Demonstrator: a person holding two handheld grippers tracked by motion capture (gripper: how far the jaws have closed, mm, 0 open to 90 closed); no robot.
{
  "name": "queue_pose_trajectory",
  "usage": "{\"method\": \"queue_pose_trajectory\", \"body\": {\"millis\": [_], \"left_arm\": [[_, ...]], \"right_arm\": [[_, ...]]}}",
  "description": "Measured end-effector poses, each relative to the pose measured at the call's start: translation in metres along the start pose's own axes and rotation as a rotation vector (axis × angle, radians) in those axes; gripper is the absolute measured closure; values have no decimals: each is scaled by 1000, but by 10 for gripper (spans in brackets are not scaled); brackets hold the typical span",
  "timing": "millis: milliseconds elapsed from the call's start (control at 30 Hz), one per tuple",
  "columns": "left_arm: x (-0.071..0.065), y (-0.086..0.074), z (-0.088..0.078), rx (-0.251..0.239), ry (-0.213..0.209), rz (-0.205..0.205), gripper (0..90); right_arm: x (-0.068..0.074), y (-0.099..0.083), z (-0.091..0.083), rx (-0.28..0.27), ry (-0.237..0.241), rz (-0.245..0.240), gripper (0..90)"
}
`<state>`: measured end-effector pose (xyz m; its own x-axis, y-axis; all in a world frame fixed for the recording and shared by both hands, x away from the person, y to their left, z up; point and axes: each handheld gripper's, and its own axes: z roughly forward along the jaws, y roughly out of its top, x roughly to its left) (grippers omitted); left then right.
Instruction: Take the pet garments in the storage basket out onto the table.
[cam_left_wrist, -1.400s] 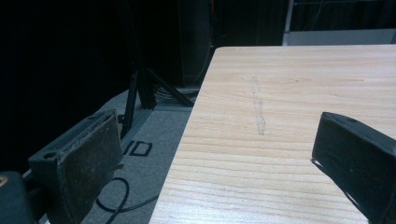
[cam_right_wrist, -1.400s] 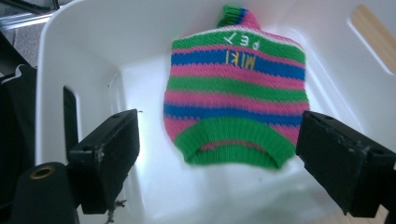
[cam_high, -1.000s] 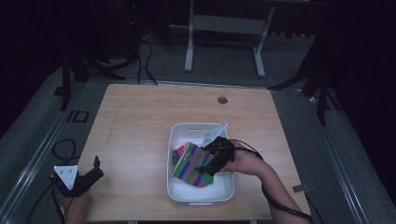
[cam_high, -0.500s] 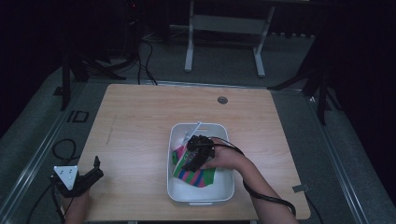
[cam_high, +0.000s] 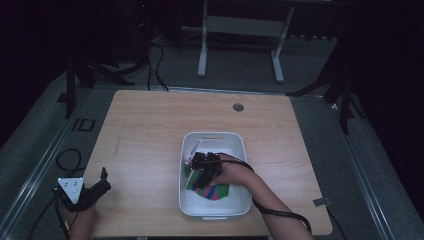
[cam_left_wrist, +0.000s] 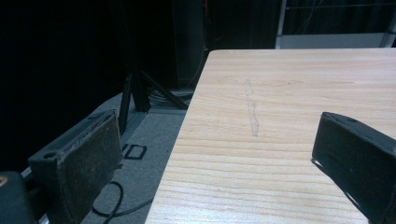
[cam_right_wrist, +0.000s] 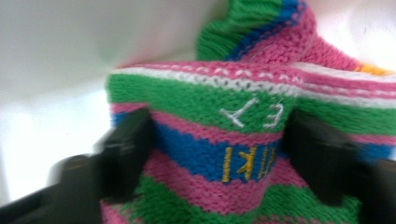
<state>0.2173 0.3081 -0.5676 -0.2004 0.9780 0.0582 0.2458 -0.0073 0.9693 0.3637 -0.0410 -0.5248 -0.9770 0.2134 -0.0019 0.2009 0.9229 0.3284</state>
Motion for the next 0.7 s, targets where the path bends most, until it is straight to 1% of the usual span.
{"method": "queue_pose_trajectory", "body": {"millis": [33, 67, 100, 133, 267, 367, 400, 433, 500, 533, 633, 700], "left_arm": [[0, 0, 0, 0, 1, 1, 20], [0, 0, 0, 1, 1, 0, 20], [0, 0, 0, 1, 1, 0, 20], [0, 0, 0, 0, 1, 0, 20], [0, 0, 0, 1, -1, -1, 20], [0, 0, 0, 2, -1, -2, 20], [0, 0, 0, 1, -1, -2, 20], [0, 0, 0, 1, -3, -1, 20], [1, 0, 0, -7, -15, -2, 20], [1, 0, -1, -8, -13, -4, 20], [1, 0, 0, -6, -8, -4, 20], [0, 0, 0, -3, -4, -2, 20]], "right_arm": [[1, 0, -2, -14, 0, -9, 473], [1, 0, -4, -23, 0, 4, 569], [-1, 1, -6, -28, -2, 18, 607], [-1, 0, -7, -29, -1, 22, 631], [-3, -4, -20, -69, -19, 53, 655], [-4, -6, -24, -83, -20, 55, 657], [-4, -9, -34, -119, -23, 61, 658], [-5, -11, -39, -137, -22, 61, 659], [-4, -14, -50, -164, -22, 53, 663], [-4, -15, -55, -175, -27, 46, 663], [-4, -18, -72, -220, -35, 44, 664], [-3, -19, -83, -240, -39, 43, 664]]}}
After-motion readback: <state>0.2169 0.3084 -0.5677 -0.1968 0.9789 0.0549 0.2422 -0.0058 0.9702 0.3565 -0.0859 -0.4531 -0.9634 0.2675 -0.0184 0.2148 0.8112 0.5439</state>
